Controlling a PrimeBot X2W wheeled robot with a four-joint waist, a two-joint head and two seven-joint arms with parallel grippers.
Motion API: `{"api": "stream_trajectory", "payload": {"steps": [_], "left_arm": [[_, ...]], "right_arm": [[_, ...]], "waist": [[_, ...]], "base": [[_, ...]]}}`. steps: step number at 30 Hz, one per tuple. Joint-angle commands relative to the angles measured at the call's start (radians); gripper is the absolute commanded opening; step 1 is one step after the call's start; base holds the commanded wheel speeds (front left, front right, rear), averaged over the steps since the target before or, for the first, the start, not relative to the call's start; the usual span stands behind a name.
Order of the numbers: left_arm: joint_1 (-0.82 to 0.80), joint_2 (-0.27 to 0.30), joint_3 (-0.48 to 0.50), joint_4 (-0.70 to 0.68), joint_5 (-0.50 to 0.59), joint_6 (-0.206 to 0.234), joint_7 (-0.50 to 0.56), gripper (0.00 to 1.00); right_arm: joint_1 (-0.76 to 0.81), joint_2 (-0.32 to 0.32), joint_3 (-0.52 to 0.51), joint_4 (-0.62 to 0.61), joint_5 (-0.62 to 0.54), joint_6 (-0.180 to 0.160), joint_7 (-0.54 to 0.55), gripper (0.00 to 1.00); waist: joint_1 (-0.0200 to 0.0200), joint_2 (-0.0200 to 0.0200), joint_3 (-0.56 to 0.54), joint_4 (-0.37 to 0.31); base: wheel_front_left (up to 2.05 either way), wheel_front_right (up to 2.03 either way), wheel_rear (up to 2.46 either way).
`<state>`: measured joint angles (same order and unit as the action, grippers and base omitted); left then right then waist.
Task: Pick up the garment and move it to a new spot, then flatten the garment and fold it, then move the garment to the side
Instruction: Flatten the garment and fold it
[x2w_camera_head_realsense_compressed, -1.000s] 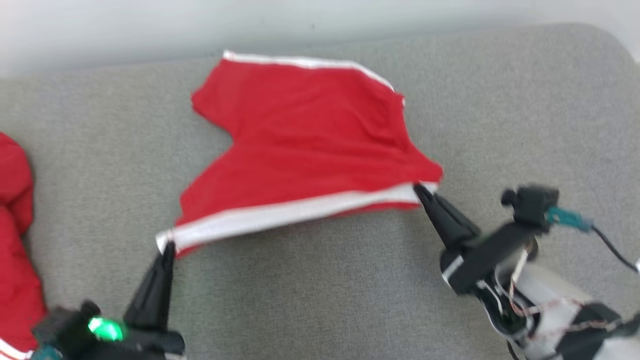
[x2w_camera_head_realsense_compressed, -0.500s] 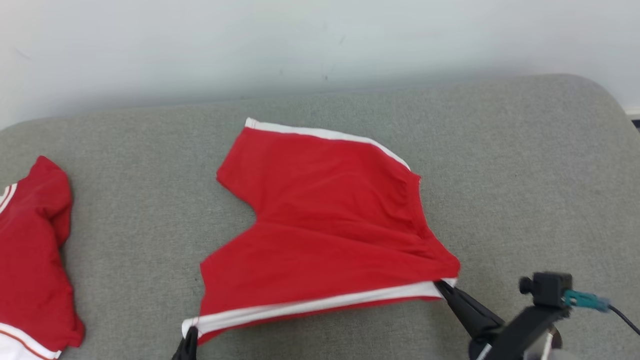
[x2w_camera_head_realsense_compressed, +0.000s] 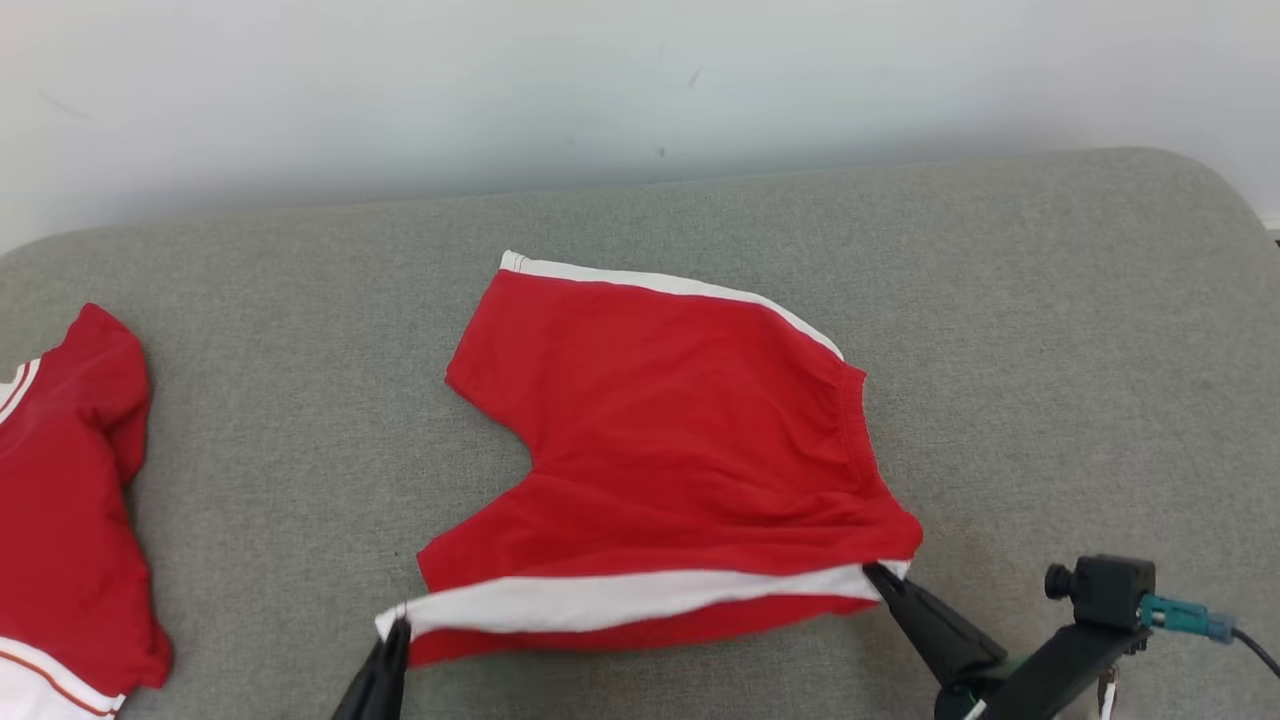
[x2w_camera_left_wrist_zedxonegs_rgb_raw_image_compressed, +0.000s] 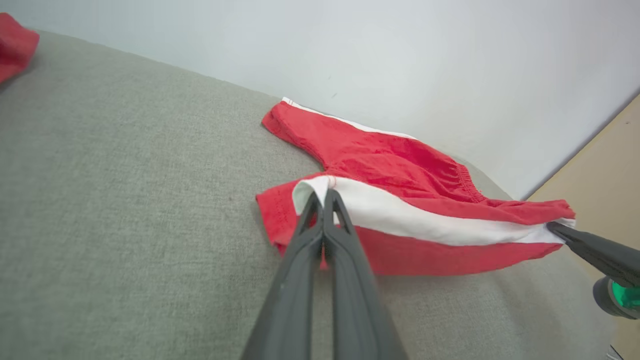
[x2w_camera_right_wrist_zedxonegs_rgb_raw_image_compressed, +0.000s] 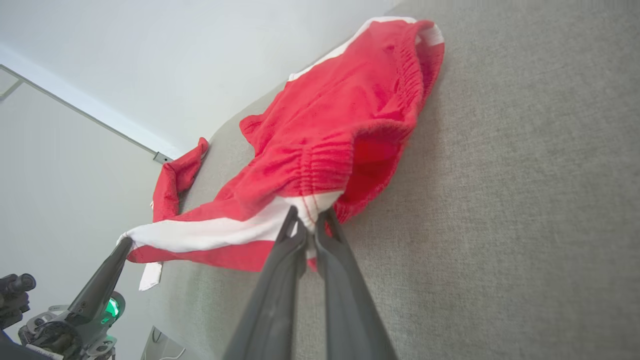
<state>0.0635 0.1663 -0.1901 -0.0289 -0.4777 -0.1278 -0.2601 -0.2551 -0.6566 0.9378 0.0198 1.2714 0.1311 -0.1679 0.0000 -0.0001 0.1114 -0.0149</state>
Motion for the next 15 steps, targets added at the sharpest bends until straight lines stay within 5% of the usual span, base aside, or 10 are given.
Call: {"api": "stream_trajectory", "payload": {"steps": [1,15], "left_arm": [[-0.039,0.020,-0.008,0.007,0.016,-0.001,-0.003,0.00],[-0.461,0.259,-0.098,0.086,-0.078,-0.002,0.128,0.00]], "right_arm": [[-0.017,0.010,-0.015,-0.006,-0.020,-0.001,-0.009,0.00],[-0.212,0.172,-0.115,0.077,-0.085,0.000,0.030,0.00]], "waist": [[0.0000,0.0001,0.006,-0.002],[0.0000,0.0001,0.125,-0.106]], "base": [[0.00,0.00,0.00],[0.00,0.00,0.00]]}}
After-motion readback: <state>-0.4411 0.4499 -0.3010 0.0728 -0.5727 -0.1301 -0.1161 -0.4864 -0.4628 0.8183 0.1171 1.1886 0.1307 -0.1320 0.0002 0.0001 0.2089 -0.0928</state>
